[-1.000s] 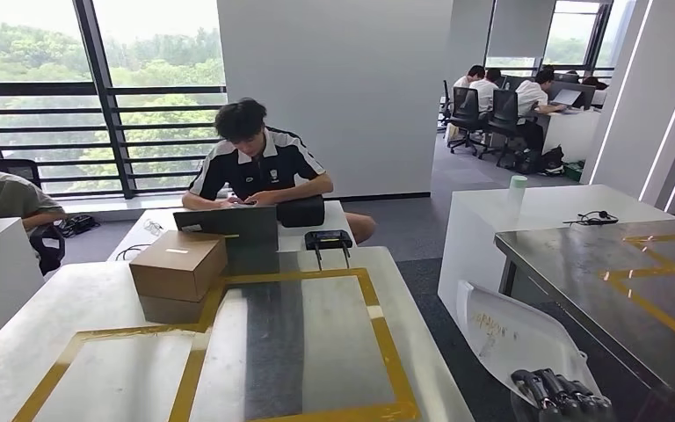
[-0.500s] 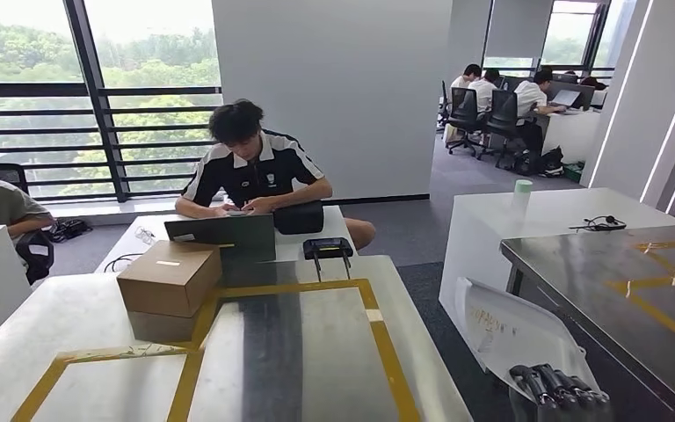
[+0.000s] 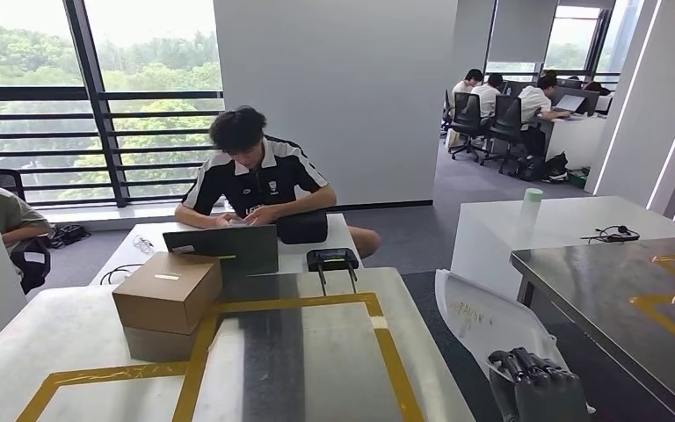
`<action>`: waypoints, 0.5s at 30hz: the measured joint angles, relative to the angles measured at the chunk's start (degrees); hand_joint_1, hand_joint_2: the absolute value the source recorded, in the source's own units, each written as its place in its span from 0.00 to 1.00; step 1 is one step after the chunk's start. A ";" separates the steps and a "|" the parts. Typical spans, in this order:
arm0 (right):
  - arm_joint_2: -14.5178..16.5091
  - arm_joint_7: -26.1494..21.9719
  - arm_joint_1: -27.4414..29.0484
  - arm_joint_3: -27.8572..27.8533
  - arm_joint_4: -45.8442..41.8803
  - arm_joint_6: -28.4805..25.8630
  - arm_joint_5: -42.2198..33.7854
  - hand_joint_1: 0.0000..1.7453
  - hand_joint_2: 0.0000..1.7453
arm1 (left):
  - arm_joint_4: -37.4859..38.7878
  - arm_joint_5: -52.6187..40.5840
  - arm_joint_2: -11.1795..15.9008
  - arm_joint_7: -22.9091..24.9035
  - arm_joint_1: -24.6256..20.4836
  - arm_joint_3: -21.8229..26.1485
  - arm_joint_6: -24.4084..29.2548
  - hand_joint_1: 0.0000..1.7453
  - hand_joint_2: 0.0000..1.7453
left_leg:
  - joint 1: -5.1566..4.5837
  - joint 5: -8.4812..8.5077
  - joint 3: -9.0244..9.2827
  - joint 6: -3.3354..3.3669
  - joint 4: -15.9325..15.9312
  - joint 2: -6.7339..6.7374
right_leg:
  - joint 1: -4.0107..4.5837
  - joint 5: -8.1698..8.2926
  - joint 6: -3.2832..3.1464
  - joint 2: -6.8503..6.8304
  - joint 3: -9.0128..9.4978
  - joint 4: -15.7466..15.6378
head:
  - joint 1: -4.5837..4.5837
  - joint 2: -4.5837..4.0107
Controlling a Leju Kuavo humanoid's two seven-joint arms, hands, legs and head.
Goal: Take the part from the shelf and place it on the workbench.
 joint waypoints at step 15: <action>14.25 -2.16 -27.81 17.26 38.20 -5.85 1.72 1.00 1.00 | 0.06 -1.62 -0.04 -0.51 -1.19 -0.28 -0.57 0.00 1.00 | 0.91 5.55 -7.80 -1.29 0.64 0.80 | -1.04 -2.21 0.90 -0.28 5.71 -0.63 | -0.22 0.01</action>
